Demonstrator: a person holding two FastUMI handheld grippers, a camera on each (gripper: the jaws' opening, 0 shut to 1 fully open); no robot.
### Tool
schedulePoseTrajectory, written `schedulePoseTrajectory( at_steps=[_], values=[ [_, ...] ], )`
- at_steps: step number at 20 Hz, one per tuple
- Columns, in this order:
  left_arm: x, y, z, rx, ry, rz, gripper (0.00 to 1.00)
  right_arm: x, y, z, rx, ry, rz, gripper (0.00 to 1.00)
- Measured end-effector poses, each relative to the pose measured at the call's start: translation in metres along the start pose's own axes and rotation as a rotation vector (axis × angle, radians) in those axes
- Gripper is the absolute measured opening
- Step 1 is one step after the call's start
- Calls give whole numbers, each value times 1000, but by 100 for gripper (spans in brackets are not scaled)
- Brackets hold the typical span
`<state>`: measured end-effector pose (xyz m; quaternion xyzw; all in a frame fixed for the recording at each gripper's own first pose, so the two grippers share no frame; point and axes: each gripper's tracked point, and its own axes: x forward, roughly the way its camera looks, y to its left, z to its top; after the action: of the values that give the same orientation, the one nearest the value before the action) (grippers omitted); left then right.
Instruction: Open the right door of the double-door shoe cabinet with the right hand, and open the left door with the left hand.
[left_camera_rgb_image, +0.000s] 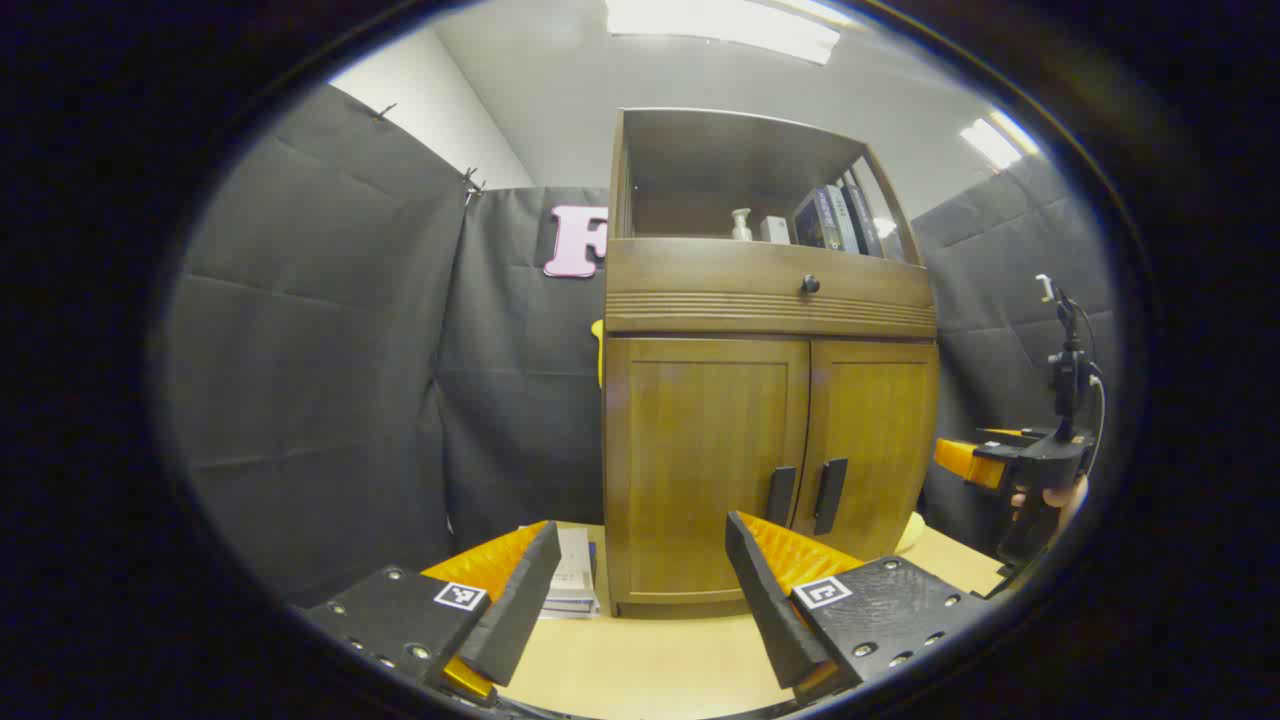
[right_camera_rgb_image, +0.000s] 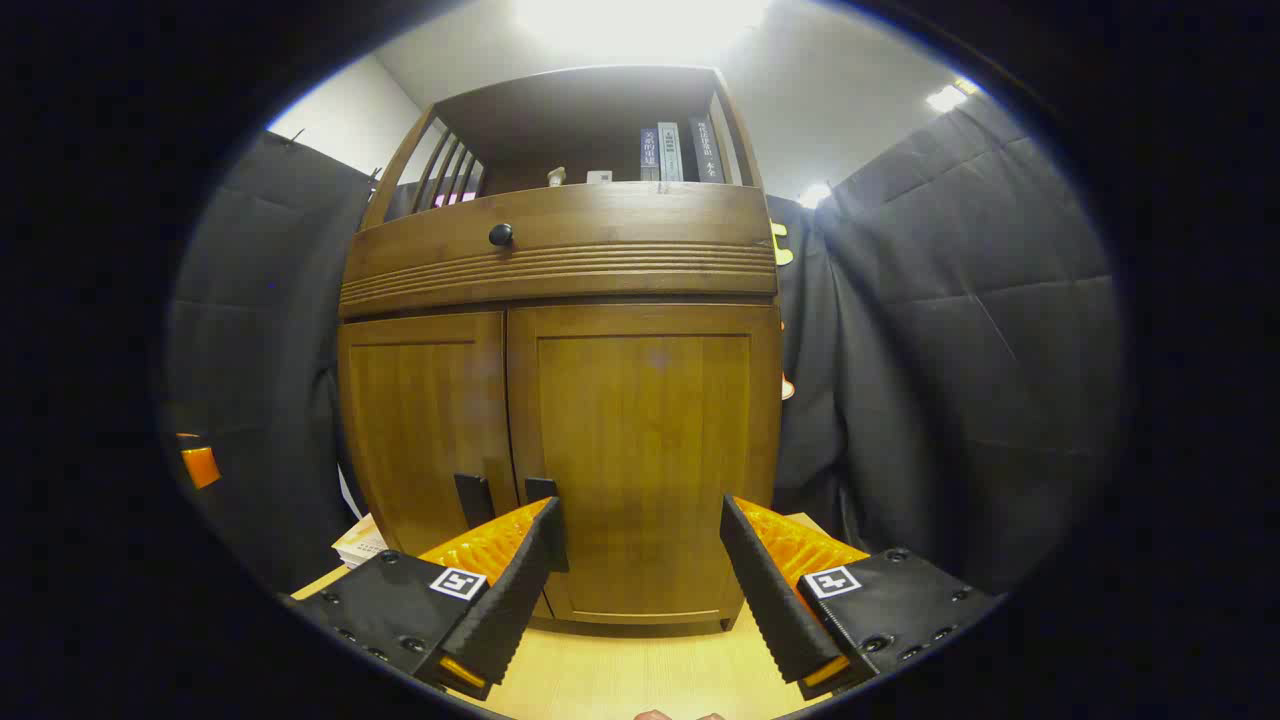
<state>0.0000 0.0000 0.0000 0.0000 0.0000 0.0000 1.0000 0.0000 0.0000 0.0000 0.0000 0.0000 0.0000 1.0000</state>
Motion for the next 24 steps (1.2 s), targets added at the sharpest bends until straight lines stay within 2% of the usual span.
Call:
schedulePoseTrajectory(
  at_steps=[1,5,7,8,11,12,14,15,21,22,23,24],
  values=[
    [-1,-1,-1,8,3,0,94,1,0,-1,0,0,8,99],
    [-4,-4,-1,50,9,-2,94,-7,10,-5,-12,12,33,99],
    [-3,-4,-2,53,13,-5,94,-11,10,-6,-19,11,35,96],
    [-3,-4,-2,50,14,-8,94,-12,9,-5,-16,12,37,99],
    [-2,-3,-4,34,14,-9,94,-17,7,-9,-17,17,33,99],
    [-2,-3,-3,31,15,-7,94,-18,6,-10,-16,19,33,96],
    [-1,-3,-3,30,19,1,94,-21,7,-14,-13,25,37,96],
    [-1,-3,-3,28,22,3,94,-20,6,-14,-13,28,38,99],
    [1,0,-7,-23,34,30,95,-12,15,-10,8,40,56,99],
    [2,1,-9,-26,35,36,95,-8,19,-8,12,41,64,96],
    [2,0,-12,-26,36,39,95,-5,20,-7,15,39,69,99],
    [3,1,-15,-24,41,43,95,0,22,-5,23,39,73,96]
  ],
)
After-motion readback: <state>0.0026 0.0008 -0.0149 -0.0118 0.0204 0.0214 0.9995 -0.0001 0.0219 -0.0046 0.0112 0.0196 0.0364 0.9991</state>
